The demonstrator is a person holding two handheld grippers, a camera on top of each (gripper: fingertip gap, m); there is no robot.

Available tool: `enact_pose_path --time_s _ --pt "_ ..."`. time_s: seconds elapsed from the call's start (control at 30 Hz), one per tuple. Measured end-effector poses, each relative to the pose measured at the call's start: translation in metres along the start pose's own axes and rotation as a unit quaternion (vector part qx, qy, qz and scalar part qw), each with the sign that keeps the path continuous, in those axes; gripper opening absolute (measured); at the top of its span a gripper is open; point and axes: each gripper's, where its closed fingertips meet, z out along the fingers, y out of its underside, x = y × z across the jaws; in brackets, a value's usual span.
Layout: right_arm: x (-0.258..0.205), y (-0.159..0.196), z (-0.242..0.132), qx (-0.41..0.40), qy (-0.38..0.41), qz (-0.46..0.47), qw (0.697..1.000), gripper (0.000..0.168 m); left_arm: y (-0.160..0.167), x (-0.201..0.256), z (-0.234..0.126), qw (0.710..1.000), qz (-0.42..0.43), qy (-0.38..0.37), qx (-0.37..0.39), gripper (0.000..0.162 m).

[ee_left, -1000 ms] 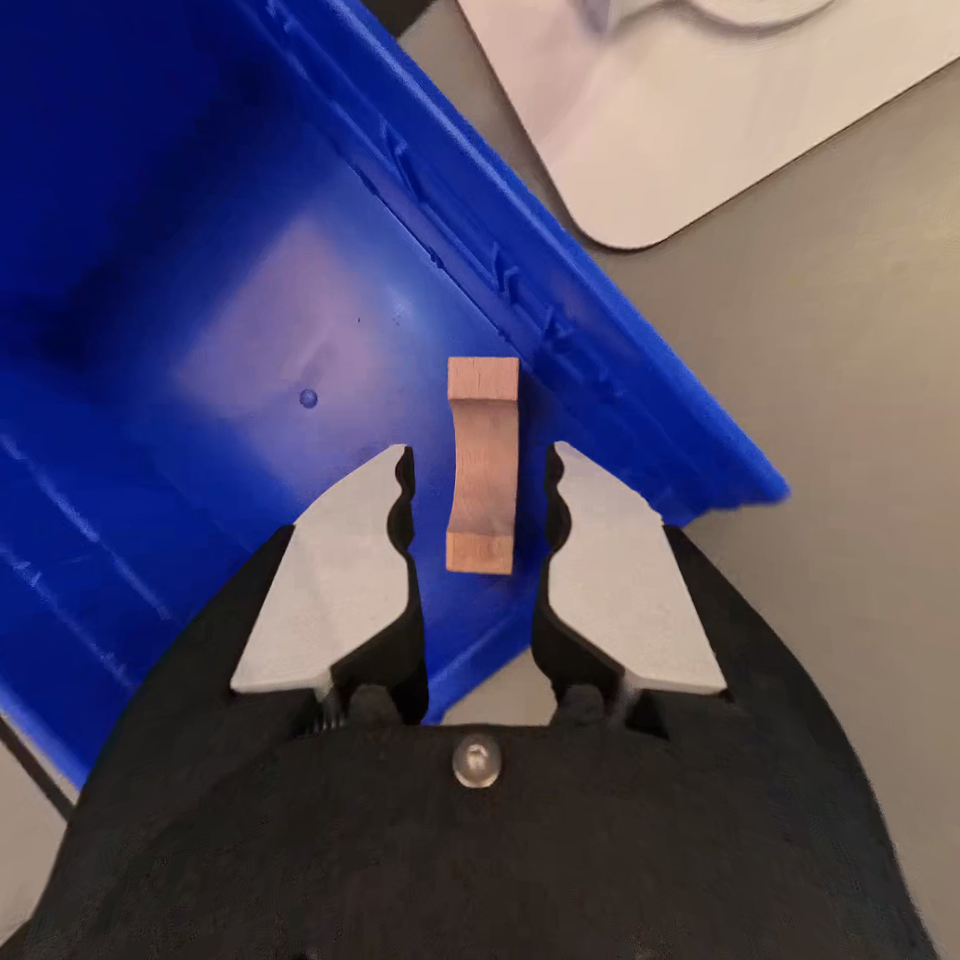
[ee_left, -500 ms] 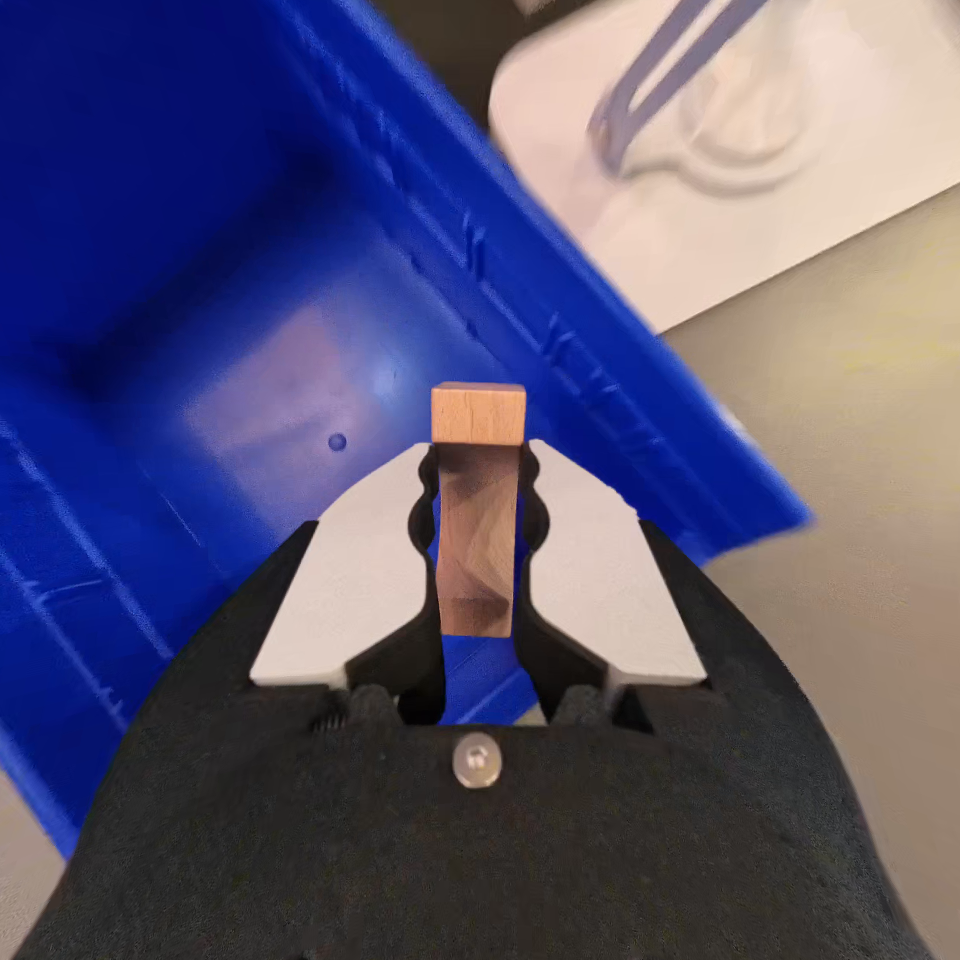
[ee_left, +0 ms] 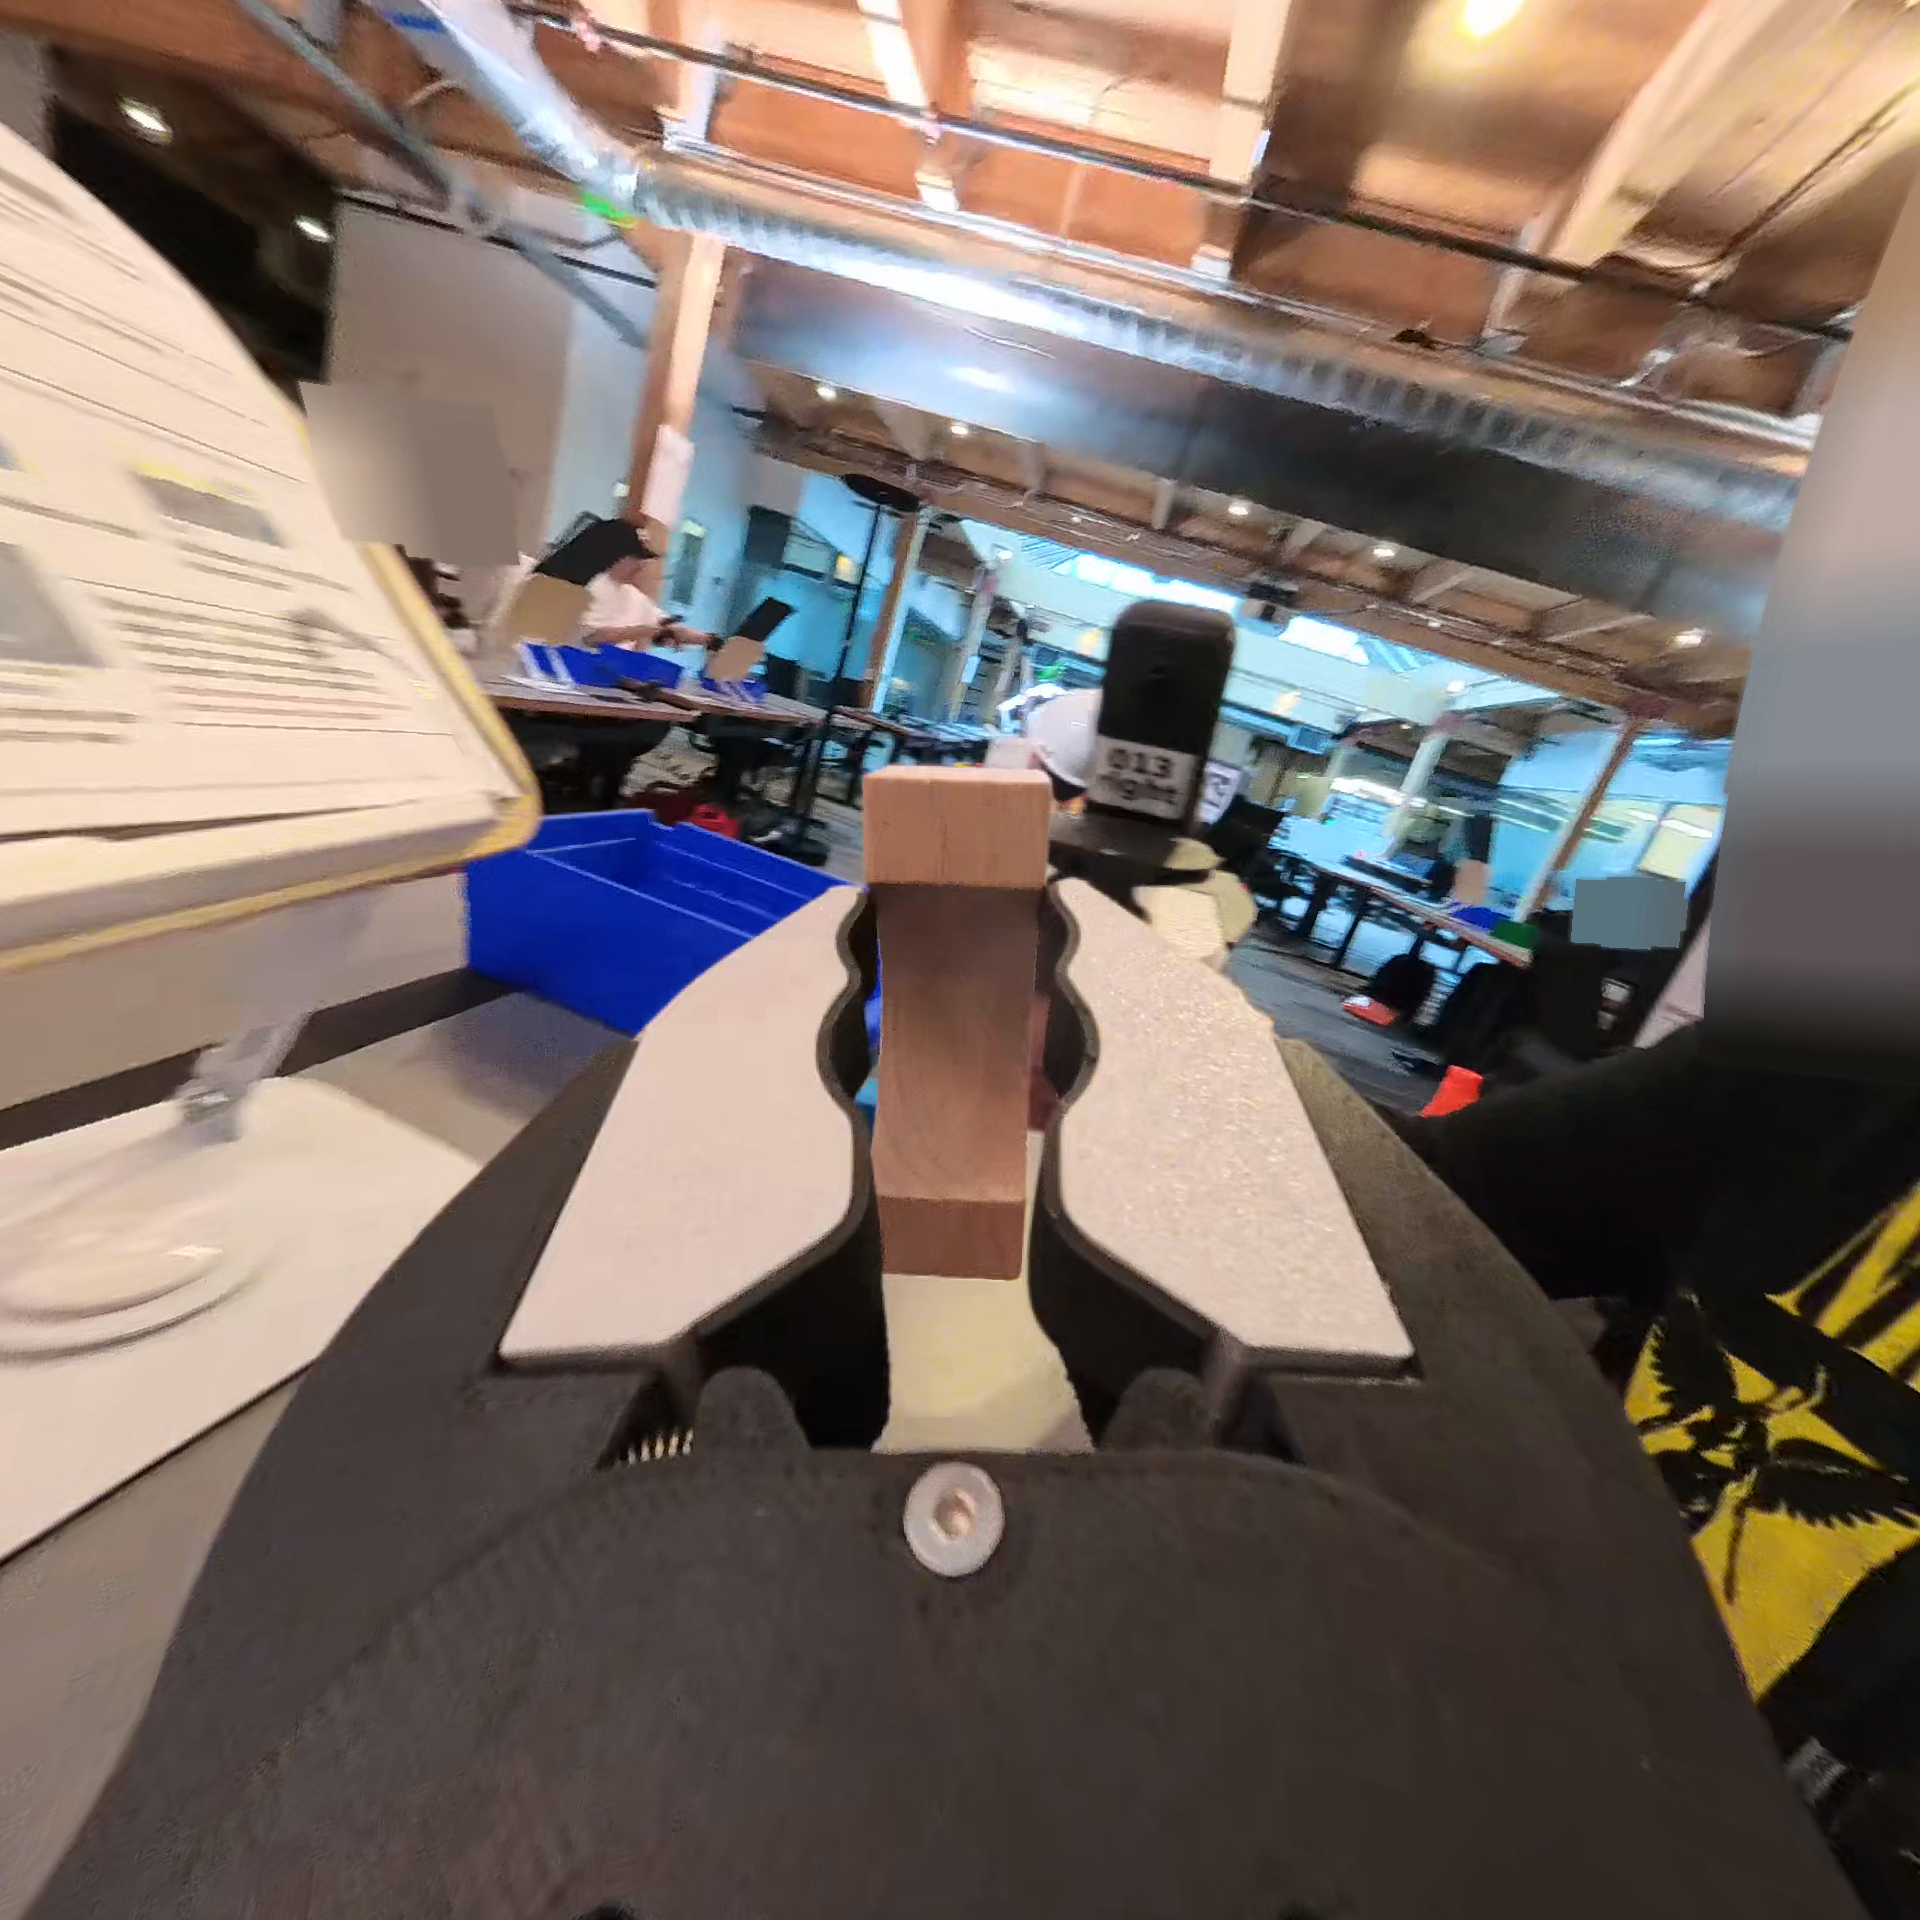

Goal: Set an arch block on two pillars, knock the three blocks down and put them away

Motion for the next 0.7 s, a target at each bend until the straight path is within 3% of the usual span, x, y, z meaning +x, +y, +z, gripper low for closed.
enact_pose_path --time_s 0.13,0.23,0.43,0.5,0.6,0.7 --pt "-0.003 -0.006 0.015 0.003 -0.017 0.012 1.0 0.05 0.021 0.019 0.027 0.999 0.003 0.04 -0.005 0.03" --pt "-0.007 -0.008 0.015 0.008 -0.022 0.008 1.0 0.034 0.028 0.025 0.039 0.999 0.003 0.053 -0.001 0.03" --pt "-0.003 0.0 0.0 -0.042 -0.021 0.015 0.999 0.033 0.036 0.026 0.046 0.998 -0.011 0.066 0.005 0.033" --pt "0.003 0.007 -0.013 -0.098 -0.009 0.001 0.995 0.033 0.036 0.022 0.042 0.999 0.001 0.054 0.0 0.037" --pt "0.029 0.016 -0.045 -0.192 0.053 -0.037 0.979 0.033 0.041 0.005 0.033 0.999 0.027 0.01 -0.014 0.022" --pt "0.056 0.03 -0.082 -0.315 0.097 -0.072 0.941 0.034 0.048 -0.015 0.025 1.0 0.005 -0.022 -0.012 0.009"
